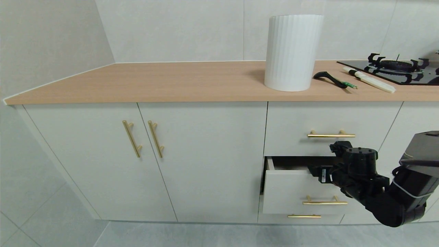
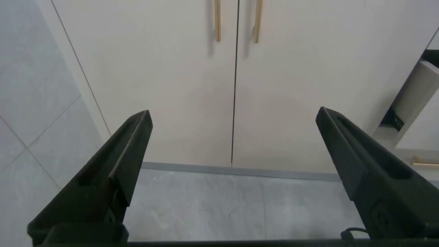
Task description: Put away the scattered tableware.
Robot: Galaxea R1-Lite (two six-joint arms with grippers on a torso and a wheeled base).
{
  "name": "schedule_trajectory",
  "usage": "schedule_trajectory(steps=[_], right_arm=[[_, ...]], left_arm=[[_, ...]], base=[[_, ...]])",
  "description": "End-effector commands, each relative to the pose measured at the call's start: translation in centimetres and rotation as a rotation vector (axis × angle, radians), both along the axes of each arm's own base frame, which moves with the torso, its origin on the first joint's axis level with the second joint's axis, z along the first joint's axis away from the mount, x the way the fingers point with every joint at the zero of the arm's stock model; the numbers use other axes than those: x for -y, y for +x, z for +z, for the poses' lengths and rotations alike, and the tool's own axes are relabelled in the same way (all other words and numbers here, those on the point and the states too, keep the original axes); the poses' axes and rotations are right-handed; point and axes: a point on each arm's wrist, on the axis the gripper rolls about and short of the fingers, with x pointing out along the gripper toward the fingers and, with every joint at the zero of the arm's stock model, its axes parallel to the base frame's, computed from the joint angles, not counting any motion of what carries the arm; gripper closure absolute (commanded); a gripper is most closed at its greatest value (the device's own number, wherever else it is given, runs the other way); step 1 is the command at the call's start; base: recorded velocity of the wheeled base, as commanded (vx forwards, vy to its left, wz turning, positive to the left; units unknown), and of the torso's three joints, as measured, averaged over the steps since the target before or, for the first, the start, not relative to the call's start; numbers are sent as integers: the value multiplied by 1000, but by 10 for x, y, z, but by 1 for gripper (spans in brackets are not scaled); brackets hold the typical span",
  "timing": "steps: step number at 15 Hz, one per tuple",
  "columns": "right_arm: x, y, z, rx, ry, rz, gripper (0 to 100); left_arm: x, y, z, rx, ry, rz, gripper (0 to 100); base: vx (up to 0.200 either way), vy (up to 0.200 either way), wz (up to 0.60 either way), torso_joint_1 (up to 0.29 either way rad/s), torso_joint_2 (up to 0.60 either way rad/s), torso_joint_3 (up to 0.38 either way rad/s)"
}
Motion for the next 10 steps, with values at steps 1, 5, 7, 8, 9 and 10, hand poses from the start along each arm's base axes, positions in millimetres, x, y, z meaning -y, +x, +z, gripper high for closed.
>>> schedule_trajectory(steps=[1, 5, 7, 8, 9, 10], right_arm=[[0, -1, -1, -8, 0, 1, 0], [3, -13, 20, -75, -7, 12, 0], [4, -17, 24, -112, -8, 24, 0], [4, -19, 26, -125, -7, 31, 0], [5, -23, 30, -143, -5, 40, 0], [5, -26, 33, -156, -7, 41, 0]], left_arm=[[0, 0, 0, 0, 0, 2, 0], [0, 0, 0, 0, 0, 0, 0], [0, 0, 0, 0, 0, 0, 0], [0, 0, 0, 0, 0, 2, 0], [0, 0, 0, 0, 0, 0, 0], [0, 0, 0, 0, 0, 0, 0]], base=[[0, 0, 0, 0, 0, 0], [0, 0, 0, 0, 0, 0], [0, 0, 0, 0, 0, 0], [0, 0, 0, 0, 0, 0], [0, 0, 0, 0, 0, 0], [0, 0, 0, 0, 0, 0]])
